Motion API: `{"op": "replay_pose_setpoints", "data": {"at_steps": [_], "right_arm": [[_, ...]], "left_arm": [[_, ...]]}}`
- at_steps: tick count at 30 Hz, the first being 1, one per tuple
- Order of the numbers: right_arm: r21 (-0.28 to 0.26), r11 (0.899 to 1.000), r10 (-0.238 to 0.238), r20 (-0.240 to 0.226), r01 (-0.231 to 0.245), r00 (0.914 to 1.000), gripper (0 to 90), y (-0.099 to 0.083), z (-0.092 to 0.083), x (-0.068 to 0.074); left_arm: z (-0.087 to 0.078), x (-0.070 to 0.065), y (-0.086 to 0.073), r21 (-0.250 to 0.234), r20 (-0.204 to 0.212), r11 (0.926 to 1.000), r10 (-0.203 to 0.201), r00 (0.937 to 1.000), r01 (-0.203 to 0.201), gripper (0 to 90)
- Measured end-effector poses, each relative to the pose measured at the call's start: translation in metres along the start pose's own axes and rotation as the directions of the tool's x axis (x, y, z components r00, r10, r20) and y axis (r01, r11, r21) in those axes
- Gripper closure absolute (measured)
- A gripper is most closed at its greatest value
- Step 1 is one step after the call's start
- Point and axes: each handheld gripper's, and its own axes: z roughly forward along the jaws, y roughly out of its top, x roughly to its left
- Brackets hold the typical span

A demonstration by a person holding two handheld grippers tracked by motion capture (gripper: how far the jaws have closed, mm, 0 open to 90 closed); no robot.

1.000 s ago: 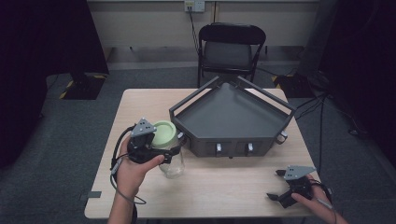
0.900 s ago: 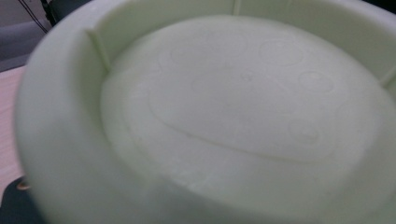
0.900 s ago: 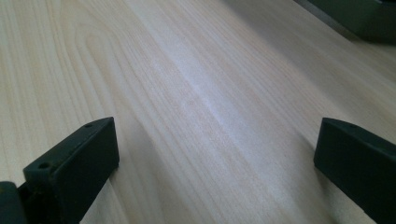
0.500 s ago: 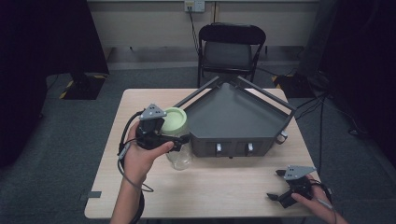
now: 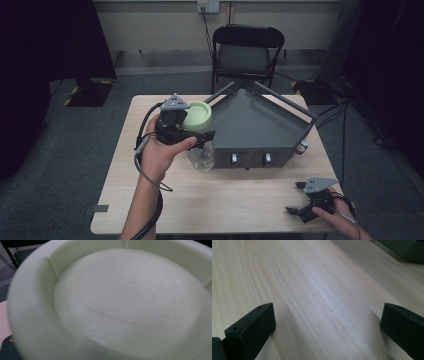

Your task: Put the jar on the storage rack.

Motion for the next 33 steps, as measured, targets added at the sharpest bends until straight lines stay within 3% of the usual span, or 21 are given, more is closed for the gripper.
{"op": "replay_pose_setpoints", "data": {"at_steps": [22, 33], "right_arm": [[0.001, 1.0, 0.0, 0.0, 0.0, 1.0, 0.0, 0.0, 0.0, 0.0], [0.001, 1.0, -0.001, 0.0, 0.001, 1.0, 0.0, 0.0, 0.0, 0.0]], "left_arm": [[0.029, -0.004, 0.039, -0.002, 0.008, 0.9997, 0.024, 0.9997, -0.024, 10.6], [0.047, -0.004, 0.052, 0.004, -0.001, 0.9994, 0.034, 0.9994, -0.034, 10.6]]}}
